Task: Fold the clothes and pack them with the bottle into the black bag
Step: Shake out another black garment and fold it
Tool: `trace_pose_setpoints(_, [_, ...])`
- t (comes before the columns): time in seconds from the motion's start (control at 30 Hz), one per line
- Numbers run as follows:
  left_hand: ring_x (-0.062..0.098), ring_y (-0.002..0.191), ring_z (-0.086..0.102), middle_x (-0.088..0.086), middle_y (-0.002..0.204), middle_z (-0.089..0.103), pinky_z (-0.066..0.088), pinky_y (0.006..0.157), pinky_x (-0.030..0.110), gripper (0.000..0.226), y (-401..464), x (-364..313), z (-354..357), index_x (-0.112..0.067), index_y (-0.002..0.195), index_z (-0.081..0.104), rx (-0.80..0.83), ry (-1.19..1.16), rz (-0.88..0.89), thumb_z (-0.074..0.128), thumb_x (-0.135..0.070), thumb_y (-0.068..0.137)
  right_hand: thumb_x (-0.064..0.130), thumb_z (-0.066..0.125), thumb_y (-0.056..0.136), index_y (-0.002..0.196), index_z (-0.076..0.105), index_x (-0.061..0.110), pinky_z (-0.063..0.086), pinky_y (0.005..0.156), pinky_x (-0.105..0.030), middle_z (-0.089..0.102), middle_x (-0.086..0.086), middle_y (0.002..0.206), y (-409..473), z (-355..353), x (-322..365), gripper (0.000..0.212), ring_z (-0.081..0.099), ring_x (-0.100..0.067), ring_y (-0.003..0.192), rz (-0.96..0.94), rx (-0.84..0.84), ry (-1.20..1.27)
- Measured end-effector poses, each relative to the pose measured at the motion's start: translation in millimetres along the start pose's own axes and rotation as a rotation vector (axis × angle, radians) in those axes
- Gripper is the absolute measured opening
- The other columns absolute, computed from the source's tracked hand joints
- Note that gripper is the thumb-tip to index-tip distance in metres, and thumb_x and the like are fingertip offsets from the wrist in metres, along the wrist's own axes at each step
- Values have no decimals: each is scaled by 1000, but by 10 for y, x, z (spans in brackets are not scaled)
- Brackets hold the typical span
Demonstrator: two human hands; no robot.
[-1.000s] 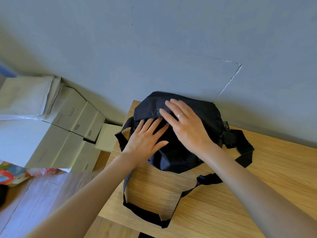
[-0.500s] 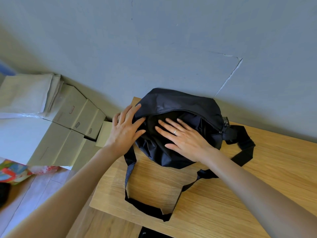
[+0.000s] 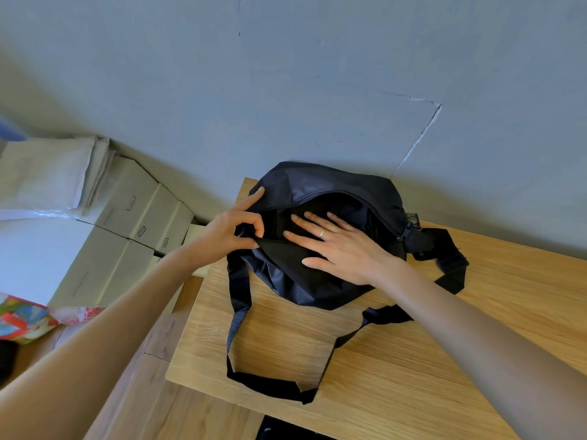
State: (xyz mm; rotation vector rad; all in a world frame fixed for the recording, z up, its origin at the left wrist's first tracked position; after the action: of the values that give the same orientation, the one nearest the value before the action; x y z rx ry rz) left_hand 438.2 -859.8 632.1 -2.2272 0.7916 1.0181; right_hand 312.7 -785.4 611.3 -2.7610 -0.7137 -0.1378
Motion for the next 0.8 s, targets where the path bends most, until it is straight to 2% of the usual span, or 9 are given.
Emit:
trace_pose_setpoints(0.07, [-14,131,22,-6,156,17,34,99,18,34,14,-33,-28,-25,71,55,15,-22,1,67,6,78,57,13,93,148,0,39,-8,114,-32,-8,7,159,-2,-31,3,59,-9,-12,145,-11,37,39])
trace_pose_setpoints(0.2, [1,138,22,-5,155,23,29,101,10,37,8,-78,-104,-26,69,54,-86,-71,6,62,8,81,55,28,96,147,27,32,-3,119,-35,-3,9,159,8,-57,16,56,-6,-9,145,22,106,196])
trace_pose_setpoints(0.27, [6,140,17,-5,154,23,24,111,23,40,-21,-111,-102,-30,73,54,-146,-15,11,61,8,81,50,38,96,138,42,22,2,119,-36,4,7,159,-2,-83,9,50,-2,-10,146,56,100,248])
trace_pose_setpoints(0.37, [15,146,1,-3,155,19,11,115,34,37,-67,-288,-13,-27,105,60,-182,266,109,65,0,81,41,50,94,131,49,14,5,116,-31,22,0,156,-82,-162,-21,45,12,-16,146,105,-32,215])
trace_pose_setpoints(0.43, [20,146,-2,-3,156,19,7,116,46,46,-90,-451,142,-24,124,57,-156,498,249,66,-16,80,36,60,90,124,57,10,9,115,-32,41,-7,147,-185,-232,-37,43,28,-22,141,133,-157,132])
trace_pose_setpoints(0.5, [22,147,-2,-1,157,17,6,115,56,51,-89,-550,342,-29,132,52,-97,653,344,60,-36,82,32,72,80,111,65,8,16,112,-39,57,-11,132,-313,-278,-65,39,44,-28,132,178,-237,38])
trace_pose_setpoints(0.6, [23,146,-4,5,157,15,8,113,61,53,-15,-638,529,-31,134,49,-71,724,378,41,-58,89,28,79,71,102,67,9,25,110,-46,62,-12,123,-509,-294,-108,38,50,-31,125,248,-289,-37])
trace_pose_setpoints(0.73, [27,146,1,8,155,24,8,112,62,54,125,-767,618,-31,124,60,-124,739,367,24,-57,95,25,77,74,105,66,10,27,112,-46,60,-12,127,-705,-304,-111,36,46,-29,129,309,-331,-57])
trace_pose_setpoints(0.8, [29,146,-2,7,156,20,7,112,63,59,177,-729,687,-33,124,60,-104,774,331,16,-59,95,25,76,75,103,65,9,27,112,-46,59,-11,128,-748,-297,-80,34,45,-28,131,312,-340,-44])
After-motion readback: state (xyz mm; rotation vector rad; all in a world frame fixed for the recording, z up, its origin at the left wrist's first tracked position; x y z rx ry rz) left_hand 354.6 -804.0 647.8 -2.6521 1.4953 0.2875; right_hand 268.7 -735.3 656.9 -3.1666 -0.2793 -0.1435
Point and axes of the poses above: each hand's wrist, its own y-axis towards the middle knuckle, its own z-axis out of the palm, x = y × z, the point moved 10 cm from there along y, towards the middle knuckle
